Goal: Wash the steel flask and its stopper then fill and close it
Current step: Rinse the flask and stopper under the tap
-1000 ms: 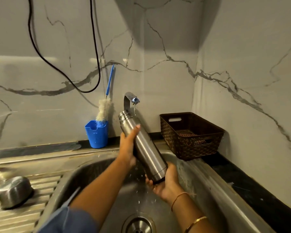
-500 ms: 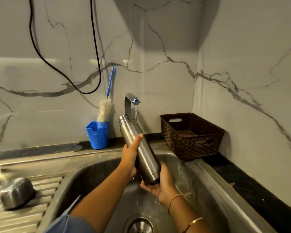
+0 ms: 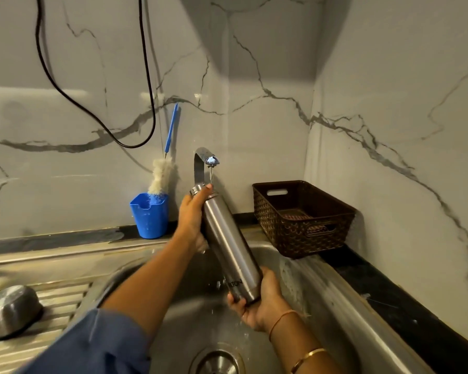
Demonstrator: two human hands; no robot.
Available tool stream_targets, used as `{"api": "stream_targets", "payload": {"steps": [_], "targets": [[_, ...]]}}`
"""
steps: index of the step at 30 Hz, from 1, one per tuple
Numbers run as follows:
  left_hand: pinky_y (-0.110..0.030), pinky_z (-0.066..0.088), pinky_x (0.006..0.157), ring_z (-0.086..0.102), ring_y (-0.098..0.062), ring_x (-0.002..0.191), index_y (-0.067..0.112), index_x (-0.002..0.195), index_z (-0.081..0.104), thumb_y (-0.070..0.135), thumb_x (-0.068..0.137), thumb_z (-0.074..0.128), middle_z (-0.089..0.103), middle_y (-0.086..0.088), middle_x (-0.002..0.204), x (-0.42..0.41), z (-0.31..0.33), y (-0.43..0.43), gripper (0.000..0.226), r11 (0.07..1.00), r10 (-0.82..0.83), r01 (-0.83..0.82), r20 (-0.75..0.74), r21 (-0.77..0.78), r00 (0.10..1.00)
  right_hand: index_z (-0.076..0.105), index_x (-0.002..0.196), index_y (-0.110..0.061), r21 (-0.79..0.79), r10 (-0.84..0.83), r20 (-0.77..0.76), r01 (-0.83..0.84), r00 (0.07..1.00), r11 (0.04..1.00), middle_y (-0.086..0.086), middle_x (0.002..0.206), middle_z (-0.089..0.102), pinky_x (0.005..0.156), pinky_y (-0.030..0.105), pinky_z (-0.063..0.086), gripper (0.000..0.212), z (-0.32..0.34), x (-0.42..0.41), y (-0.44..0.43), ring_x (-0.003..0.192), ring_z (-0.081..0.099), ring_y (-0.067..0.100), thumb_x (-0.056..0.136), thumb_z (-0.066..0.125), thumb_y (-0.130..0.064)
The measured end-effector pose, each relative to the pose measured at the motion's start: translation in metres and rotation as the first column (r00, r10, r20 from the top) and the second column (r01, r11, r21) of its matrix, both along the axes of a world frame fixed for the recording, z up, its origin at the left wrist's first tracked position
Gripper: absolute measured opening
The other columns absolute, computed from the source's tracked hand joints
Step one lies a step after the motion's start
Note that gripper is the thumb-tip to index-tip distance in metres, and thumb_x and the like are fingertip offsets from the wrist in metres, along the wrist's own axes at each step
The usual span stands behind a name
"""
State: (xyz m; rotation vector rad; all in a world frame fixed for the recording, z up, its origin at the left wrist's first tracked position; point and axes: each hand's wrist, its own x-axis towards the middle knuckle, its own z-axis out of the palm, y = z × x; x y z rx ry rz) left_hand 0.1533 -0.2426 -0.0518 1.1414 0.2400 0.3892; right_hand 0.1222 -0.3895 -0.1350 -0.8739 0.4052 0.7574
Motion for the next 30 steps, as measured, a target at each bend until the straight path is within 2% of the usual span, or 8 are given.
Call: {"api": "stream_targets", "payload": {"steps": [4, 7, 10, 12, 15, 18, 26, 30], "targets": [[-0.041, 0.052, 0.079, 0.06, -0.024, 0.081, 0.014, 0.113, 0.053, 0.037, 0.08, 0.065, 0.062, -0.011, 0.091, 0.003, 0.032, 0.01, 0.042, 0.95, -0.192, 0.226, -0.17, 0.213, 0.967, 0.058, 0.099, 0.006, 0.072, 0.063, -0.05, -0.059, 0.997, 0.996, 0.019, 0.075, 0.059, 0.032, 0.016, 0.041, 0.062, -0.006, 0.003, -0.002, 0.046, 0.059, 0.027, 0.087, 0.039, -0.052], [-0.039, 0.051, 0.085, 0.065, -0.023, 0.079, 0.013, 0.099, 0.058, 0.035, 0.079, 0.064, 0.069, -0.008, 0.086, 0.007, 0.05, 0.008, 0.031, 0.93, -0.314, 0.342, -0.19, 0.135, 0.93, 0.057, 0.1, 0.004, -0.012, -0.044, -0.056, 0.043, 0.997, 0.999, 0.023, 0.084, 0.06, 0.037, 0.02, 0.047, 0.058, -0.006, 0.003, -0.005, 0.061, 0.062, 0.031, 0.091, 0.037, -0.05], [-0.035, 0.055, 0.081, 0.068, -0.019, 0.069, 0.011, 0.086, 0.059, 0.023, 0.085, 0.056, 0.07, -0.006, 0.072, 0.016, 0.051, -0.008, 0.013, 0.961, -0.247, 0.264, -0.173, 0.082, 0.953, 0.053, 0.103, 0.003, -0.062, -0.168, -0.048, 0.165, 0.985, 0.984, 0.026, 0.095, 0.057, 0.036, 0.028, 0.051, 0.052, -0.007, 0.003, -0.005, 0.074, 0.059, 0.036, 0.094, 0.038, -0.045], [-0.031, 0.056, 0.07, 0.067, -0.019, 0.064, 0.01, 0.081, 0.058, 0.026, 0.088, 0.052, 0.069, -0.006, 0.069, 0.019, 0.043, -0.021, 0.019, 0.983, -0.164, 0.171, -0.114, 0.058, 0.98, 0.049, 0.114, 0.002, -0.038, -0.189, -0.053, 0.187, 0.981, 0.982, 0.029, 0.11, 0.053, 0.035, 0.033, 0.051, 0.051, -0.009, 0.002, -0.001, 0.086, 0.059, 0.041, 0.095, 0.038, -0.045], [-0.041, 0.055, 0.082, 0.068, -0.027, 0.081, 0.015, 0.091, 0.06, 0.051, 0.082, 0.06, 0.071, -0.011, 0.088, 0.025, 0.027, -0.026, 0.037, 0.99, -0.011, 0.018, -0.054, 0.137, 0.998, 0.048, 0.119, -0.001, -0.002, -0.194, -0.042, 0.194, 0.98, 0.981, 0.028, 0.11, 0.051, 0.053, 0.042, 0.054, 0.048, -0.01, 0.002, 0.002, 0.105, 0.054, 0.044, 0.096, 0.038, -0.042], [-0.042, 0.053, 0.08, 0.064, -0.025, 0.083, 0.019, 0.095, 0.056, 0.055, 0.08, 0.063, 0.065, -0.01, 0.095, 0.018, 0.023, -0.018, 0.04, 0.99, 0.036, -0.028, -0.056, 0.138, 0.998, 0.049, 0.115, -0.002, 0.059, -0.156, 0.004, 0.155, 0.988, 0.986, 0.023, 0.097, 0.052, 0.079, 0.049, 0.047, 0.045, -0.008, 0.002, 0.004, 0.091, 0.052, 0.039, 0.096, 0.042, -0.042], [-0.036, 0.052, 0.079, 0.059, -0.02, 0.096, 0.027, 0.123, 0.036, 0.037, 0.072, 0.074, 0.057, -0.002, 0.107, -0.017, -0.037, -0.028, 0.065, 0.942, -0.064, 0.079, -0.056, 0.326, 0.996, 0.057, 0.113, -0.006, 0.309, -0.127, 0.179, 0.067, 0.976, 0.949, 0.028, 0.113, 0.059, 0.081, 0.058, 0.048, 0.044, 0.002, -0.003, 0.025, 0.101, 0.058, 0.042, 0.093, 0.048, -0.044], [-0.045, 0.052, 0.089, 0.06, -0.024, 0.101, 0.025, 0.129, 0.036, 0.037, 0.064, 0.081, 0.058, -0.007, 0.114, -0.028, -0.07, -0.018, 0.079, 0.959, -0.1, 0.124, -0.103, 0.255, 0.99, 0.057, 0.114, -0.007, 0.195, -0.043, 0.257, -0.008, 0.965, 0.981, 0.028, 0.115, 0.06, 0.09, 0.057, 0.047, 0.045, -0.001, -0.005, 0.027, 0.105, 0.059, 0.042, 0.093, 0.047, -0.046]]}}
